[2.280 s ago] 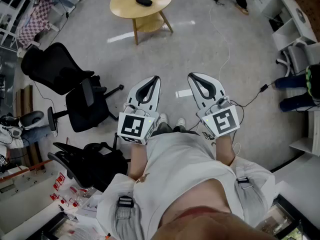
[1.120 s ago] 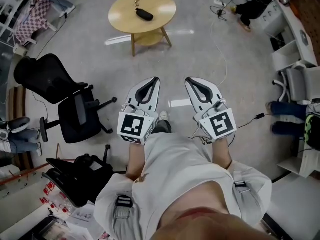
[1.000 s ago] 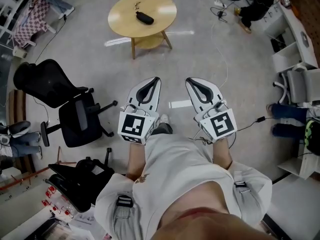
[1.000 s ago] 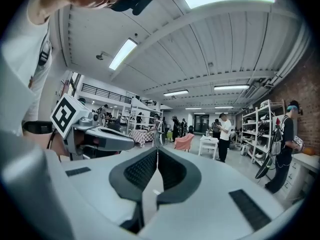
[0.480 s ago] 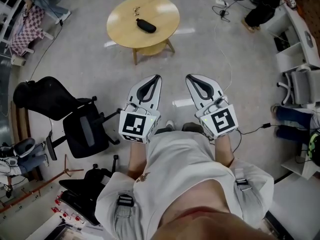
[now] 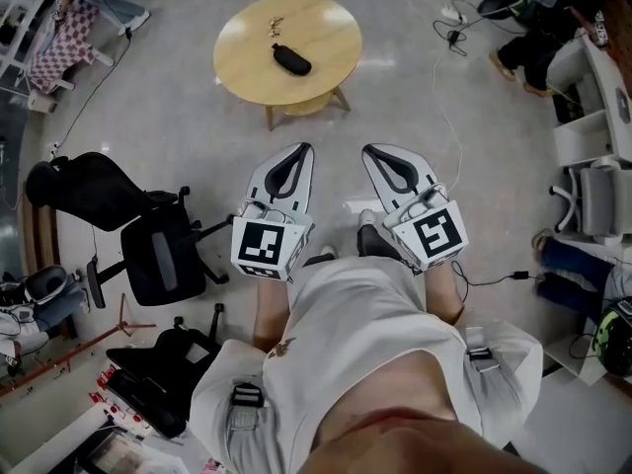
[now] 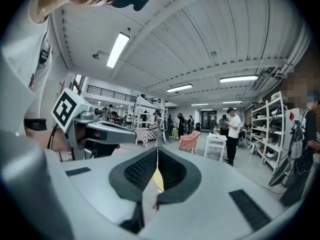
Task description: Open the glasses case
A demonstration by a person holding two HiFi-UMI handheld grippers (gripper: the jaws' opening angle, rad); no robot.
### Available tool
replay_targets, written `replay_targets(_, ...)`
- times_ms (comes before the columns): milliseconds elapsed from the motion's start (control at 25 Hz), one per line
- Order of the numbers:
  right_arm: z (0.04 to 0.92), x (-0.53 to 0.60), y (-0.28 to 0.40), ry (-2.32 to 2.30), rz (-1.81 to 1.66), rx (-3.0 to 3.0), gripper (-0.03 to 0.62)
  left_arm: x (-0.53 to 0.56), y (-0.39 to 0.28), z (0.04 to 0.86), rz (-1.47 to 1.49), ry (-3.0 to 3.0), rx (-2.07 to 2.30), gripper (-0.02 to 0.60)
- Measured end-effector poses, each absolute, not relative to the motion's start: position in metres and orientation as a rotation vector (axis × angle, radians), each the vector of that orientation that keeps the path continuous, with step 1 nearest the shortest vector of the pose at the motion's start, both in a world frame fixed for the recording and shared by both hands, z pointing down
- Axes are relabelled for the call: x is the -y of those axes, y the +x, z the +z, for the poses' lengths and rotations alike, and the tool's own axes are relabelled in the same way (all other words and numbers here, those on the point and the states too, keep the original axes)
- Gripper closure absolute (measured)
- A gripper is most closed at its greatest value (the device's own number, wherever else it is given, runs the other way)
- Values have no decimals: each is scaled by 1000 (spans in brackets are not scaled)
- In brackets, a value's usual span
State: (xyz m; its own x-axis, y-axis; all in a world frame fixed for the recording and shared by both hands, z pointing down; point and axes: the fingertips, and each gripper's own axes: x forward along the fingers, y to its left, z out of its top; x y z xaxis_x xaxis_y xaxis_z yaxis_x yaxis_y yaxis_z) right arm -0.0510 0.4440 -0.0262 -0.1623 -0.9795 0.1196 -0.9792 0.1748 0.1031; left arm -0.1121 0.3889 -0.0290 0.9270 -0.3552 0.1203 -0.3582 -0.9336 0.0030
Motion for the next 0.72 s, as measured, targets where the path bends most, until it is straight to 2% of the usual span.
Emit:
replay_targets(360,-40,-429,30,1816,-31,2384,571,-382,-40,-40,178,3030,735,560)
replay_targets(720,-39,-407,68,1768,-26,2464,571,-371,-4,-43,187,3031,845,560)
